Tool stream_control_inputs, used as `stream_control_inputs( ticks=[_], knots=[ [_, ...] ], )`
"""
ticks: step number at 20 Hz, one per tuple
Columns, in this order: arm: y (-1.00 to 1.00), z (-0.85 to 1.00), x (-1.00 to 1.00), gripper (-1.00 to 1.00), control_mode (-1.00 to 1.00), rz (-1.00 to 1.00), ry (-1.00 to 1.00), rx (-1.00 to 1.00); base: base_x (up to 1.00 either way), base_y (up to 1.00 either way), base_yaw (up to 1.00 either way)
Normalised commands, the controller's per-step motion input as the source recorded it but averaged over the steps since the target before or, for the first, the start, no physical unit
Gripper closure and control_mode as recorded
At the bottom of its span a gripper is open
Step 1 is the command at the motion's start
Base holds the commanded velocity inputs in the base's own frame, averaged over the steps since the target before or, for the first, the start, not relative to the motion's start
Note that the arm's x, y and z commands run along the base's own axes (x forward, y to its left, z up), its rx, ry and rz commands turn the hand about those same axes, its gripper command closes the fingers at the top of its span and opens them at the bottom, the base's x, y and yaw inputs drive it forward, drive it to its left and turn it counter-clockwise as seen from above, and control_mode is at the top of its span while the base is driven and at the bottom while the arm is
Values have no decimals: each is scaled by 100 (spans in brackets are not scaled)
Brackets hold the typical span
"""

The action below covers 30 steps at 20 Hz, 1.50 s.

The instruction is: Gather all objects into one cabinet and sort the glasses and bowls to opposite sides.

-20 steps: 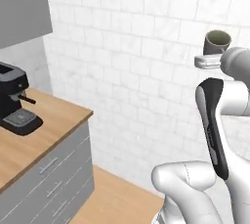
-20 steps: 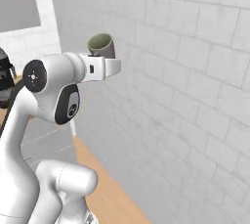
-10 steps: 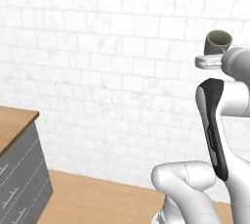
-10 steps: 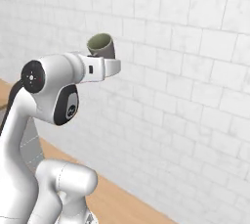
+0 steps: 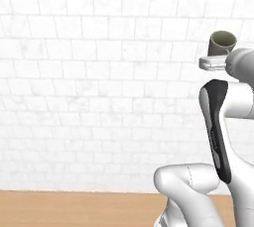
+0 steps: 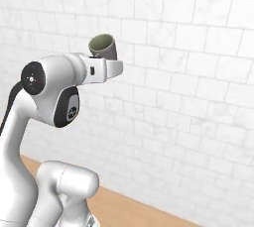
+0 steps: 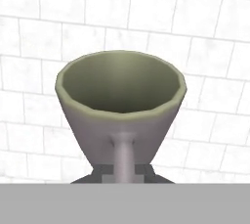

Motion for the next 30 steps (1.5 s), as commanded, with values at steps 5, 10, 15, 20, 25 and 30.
stream_control_inputs(
  ticks=[5, 10, 15, 20, 25, 30],
  knots=[
    [0, 0, 0, 100, 100, 0, 0, 0, 0, -100, -30],
    [0, 0, 0, 100, 100, 0, 0, 0, 0, -100, -31],
    [0, 0, 0, 100, 100, 0, 0, 0, -4, -100, -26],
    [0, 0, 0, 100, 100, 0, 0, 0, -1, -100, -27],
    [0, 0, 0, 100, 100, 0, 0, 0, 23, -100, -34],
    [0, 0, 0, 100, 100, 0, 0, 0, 41, -100, -45]
  ],
)
